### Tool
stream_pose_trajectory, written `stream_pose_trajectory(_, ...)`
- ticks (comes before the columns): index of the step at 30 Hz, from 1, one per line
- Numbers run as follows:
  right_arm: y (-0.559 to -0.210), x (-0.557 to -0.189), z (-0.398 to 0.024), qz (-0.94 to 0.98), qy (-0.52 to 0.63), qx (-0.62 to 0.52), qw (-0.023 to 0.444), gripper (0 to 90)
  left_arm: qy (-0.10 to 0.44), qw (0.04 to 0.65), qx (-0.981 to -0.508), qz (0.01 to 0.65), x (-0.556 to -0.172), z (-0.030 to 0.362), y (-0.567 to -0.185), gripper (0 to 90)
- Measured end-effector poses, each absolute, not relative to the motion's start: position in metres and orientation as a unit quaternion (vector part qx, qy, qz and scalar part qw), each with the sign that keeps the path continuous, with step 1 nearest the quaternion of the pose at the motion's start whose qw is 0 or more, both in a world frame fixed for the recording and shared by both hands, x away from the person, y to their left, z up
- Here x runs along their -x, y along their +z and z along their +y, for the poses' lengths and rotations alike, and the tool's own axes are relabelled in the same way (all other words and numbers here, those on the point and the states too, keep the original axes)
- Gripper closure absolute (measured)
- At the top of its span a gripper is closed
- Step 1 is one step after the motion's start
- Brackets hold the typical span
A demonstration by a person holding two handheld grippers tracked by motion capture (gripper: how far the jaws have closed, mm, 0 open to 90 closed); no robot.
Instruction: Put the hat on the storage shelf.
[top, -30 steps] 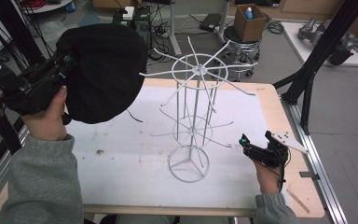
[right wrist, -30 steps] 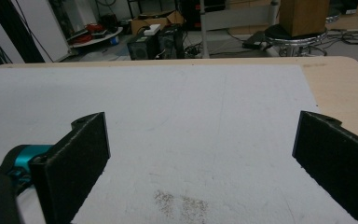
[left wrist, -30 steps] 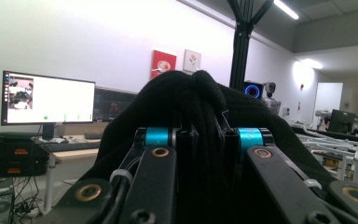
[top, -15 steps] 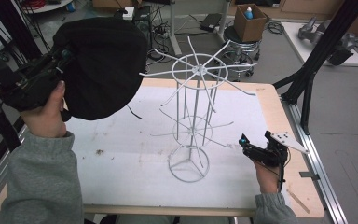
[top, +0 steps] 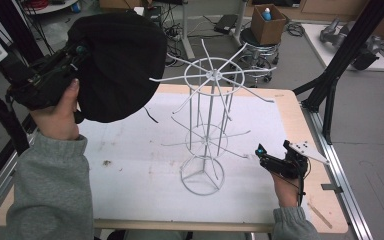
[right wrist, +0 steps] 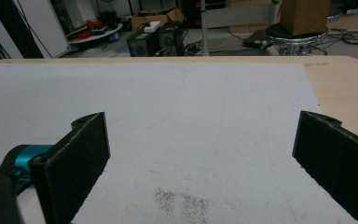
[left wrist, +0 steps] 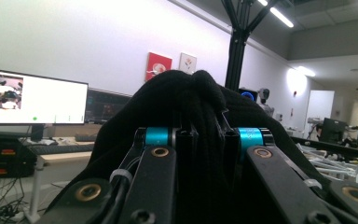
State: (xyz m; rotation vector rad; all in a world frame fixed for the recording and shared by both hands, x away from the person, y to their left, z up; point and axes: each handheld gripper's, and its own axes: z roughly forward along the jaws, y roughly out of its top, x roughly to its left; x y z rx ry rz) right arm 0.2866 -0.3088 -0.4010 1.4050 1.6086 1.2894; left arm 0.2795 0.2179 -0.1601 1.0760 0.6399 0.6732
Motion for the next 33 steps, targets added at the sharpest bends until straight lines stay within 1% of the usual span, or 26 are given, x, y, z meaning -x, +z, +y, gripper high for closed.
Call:
stream_pose_trajectory(6, -0.402, -0.287, -0.306, 0.617, 0.488, -0.529, 0.318, 2.9, 0.309, 0.758, -0.494, 0.294, -0.281, 0.214, -0.158, 82.1)
stream_pose_trajectory(15, -0.402, -0.287, -0.306, 0.619, 0.487, -0.528, 0.318, 2.9, 0.314, 0.759, -0.488, 0.296, -0.281, 0.218, -0.155, 82.0)
stream_pose_trajectory(33, -0.401, -0.286, -0.306, 0.618, 0.489, -0.528, 0.317, 2.9, 0.303, 0.760, -0.497, 0.289, -0.287, 0.200, -0.155, 81.9)
